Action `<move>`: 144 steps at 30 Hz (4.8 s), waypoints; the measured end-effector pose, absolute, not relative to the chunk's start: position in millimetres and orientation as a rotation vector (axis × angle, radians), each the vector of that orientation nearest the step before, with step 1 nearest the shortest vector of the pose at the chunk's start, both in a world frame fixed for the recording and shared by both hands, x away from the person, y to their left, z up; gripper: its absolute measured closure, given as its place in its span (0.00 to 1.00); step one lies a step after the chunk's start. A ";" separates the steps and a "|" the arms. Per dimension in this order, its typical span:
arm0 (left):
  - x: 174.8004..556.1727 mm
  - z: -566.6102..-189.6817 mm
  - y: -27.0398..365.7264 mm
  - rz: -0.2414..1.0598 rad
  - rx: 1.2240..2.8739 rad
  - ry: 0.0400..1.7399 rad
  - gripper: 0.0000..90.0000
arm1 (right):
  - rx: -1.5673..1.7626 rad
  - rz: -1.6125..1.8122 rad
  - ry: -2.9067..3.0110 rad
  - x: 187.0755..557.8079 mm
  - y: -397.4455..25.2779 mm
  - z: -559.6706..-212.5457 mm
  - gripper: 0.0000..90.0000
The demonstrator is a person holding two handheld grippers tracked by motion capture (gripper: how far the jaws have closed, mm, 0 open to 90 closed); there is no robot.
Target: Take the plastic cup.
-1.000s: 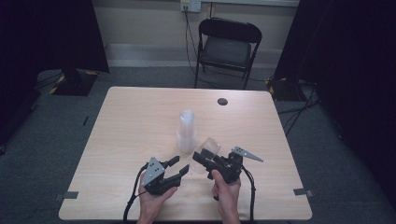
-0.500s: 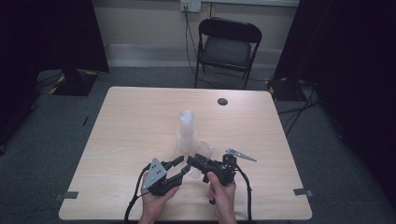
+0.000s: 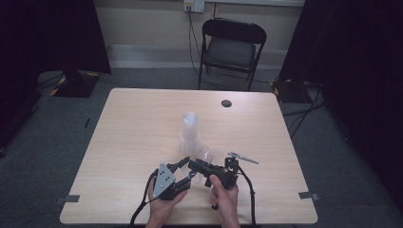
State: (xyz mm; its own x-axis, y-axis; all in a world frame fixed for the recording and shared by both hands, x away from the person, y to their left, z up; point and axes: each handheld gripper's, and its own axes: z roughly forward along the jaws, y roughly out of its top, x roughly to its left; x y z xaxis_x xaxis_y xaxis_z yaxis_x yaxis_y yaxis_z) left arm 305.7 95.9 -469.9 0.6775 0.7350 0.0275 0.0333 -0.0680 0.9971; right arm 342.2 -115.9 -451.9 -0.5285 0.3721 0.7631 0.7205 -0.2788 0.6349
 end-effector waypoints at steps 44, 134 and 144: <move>303.5 -473.9 104.1 0.512 1.511 0.643 0.96 | -1.445 -1.969 -1.885 341.4 -115.8 -449.3 0.13; 353.1 -443.4 116.5 0.170 1.979 0.711 0.98 | -1.170 -1.850 -2.767 313.3 -140.2 -459.4 0.19; 362.6 -443.4 106.5 0.120 2.093 0.727 0.98 | -1.078 -1.780 -2.874 312.8 -137.0 -464.0 0.15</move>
State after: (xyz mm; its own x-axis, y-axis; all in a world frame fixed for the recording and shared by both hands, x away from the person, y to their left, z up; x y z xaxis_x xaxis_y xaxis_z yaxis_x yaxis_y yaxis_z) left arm 362.6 106.5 -443.4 0.8232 0.5386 -0.1796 0.4527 -0.4319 0.7801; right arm 312.8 -137.0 -464.0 -0.7415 0.6704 -0.0279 0.2736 0.3400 0.8997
